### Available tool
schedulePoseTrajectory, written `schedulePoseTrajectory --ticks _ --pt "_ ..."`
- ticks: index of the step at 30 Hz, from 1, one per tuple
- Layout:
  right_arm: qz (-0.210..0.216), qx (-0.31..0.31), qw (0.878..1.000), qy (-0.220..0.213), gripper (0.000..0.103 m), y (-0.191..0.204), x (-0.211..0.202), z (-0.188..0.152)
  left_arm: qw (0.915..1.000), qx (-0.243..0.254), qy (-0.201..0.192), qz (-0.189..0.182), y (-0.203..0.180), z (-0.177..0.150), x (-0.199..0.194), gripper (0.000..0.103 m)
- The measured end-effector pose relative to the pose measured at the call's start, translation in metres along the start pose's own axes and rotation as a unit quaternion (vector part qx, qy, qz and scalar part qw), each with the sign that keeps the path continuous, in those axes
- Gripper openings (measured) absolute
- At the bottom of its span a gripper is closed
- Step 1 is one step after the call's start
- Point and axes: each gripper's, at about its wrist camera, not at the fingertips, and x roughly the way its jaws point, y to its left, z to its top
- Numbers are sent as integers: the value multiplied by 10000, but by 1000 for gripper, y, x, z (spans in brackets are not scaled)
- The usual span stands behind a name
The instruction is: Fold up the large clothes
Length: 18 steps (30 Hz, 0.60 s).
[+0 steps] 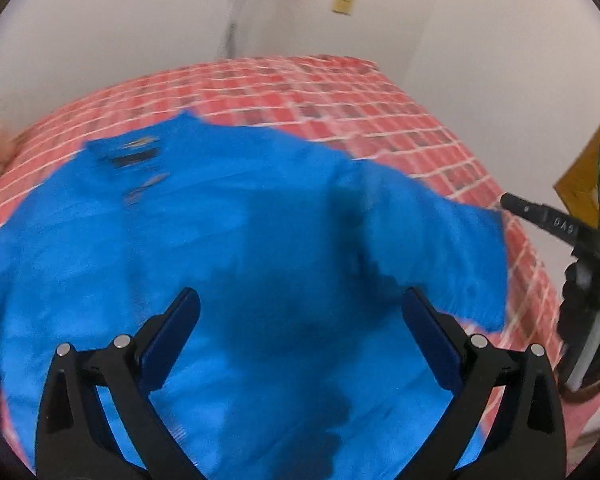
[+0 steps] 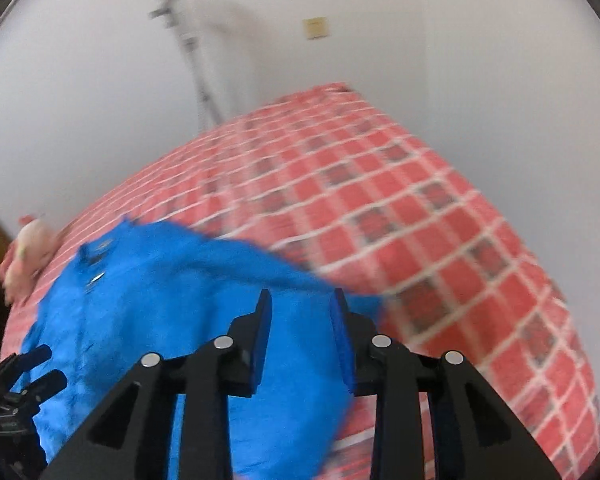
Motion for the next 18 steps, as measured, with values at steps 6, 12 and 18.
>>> schedulePoseTrajectory --ticks 6,12,18 --pt "-94 421 9983 389 31 -39 30 2 9994 -51 256 -229 -29 22 53 100" --pt "-41 407 9983 410 31 -39 36 -1 9947 -274 515 -848 -30 24 77 43" --pt "412 514 9971 374 33 -37 36 0 9939 -480 -78 -987 -14 24 39 12"
